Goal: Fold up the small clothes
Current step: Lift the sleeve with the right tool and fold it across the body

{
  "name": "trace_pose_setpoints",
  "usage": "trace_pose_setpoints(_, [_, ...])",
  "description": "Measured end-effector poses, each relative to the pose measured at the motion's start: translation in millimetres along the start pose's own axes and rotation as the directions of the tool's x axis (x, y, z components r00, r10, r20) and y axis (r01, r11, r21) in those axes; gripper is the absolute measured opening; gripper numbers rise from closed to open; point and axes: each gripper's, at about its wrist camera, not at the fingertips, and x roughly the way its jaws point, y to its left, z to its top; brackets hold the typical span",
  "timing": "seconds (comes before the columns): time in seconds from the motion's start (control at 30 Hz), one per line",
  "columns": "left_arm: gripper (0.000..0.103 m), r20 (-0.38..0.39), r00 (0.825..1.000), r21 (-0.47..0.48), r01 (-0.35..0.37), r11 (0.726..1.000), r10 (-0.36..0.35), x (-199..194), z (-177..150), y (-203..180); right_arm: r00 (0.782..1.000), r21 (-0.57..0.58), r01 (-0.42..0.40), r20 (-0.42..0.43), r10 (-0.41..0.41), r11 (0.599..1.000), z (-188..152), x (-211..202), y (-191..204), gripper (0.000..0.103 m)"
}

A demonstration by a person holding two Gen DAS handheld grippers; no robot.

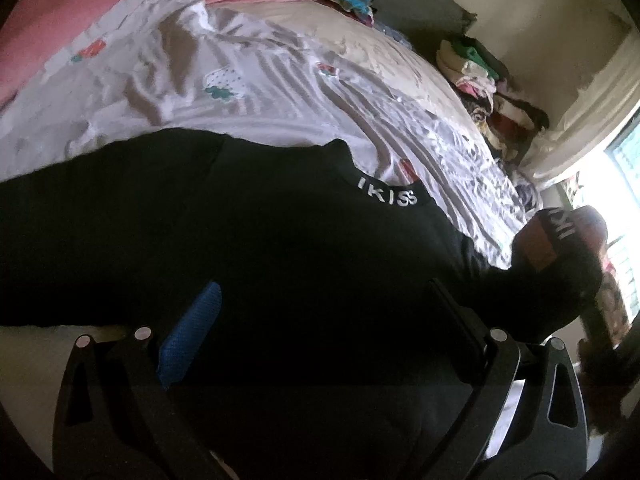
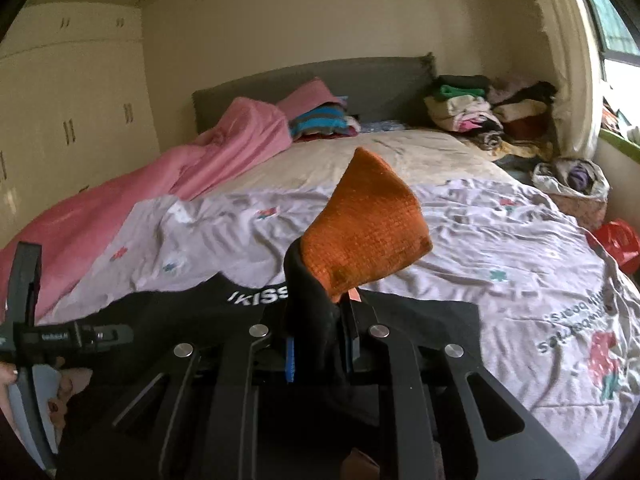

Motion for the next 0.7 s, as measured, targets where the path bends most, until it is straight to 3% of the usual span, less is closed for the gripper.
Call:
trace_pose_setpoints(0.3, [0.094,-0.030,0.997,-0.092,0.075,0.993,-0.078,6,-2,29,0.995,-0.096,-0.058,-0.084,0.050,0.994,-19,38,54,0.015])
trace_pose_setpoints(0.57, [0.094,-0.034,0.993,-0.136,0.109,0.985,-0.114,7,-5,47,0.976,-0.118,-0.141,-0.184,0.118,0.983,-48,68,95,0.019])
trace_pose_setpoints(0.6, [0.094,-0.034,0.992,-0.140,0.113,0.984,-0.119,7,-6,48,0.971,-0.120,-0.158,-0.197,0.132,0.980,-52,70,100,0.021])
trace_pose_setpoints(0.7, [0.094,-0.041,0.991,-0.138,0.120,0.983,-0.127,8,-7,49,0.957,-0.121,-0.215,-0.226,0.184,0.969,-61,68,109,0.046])
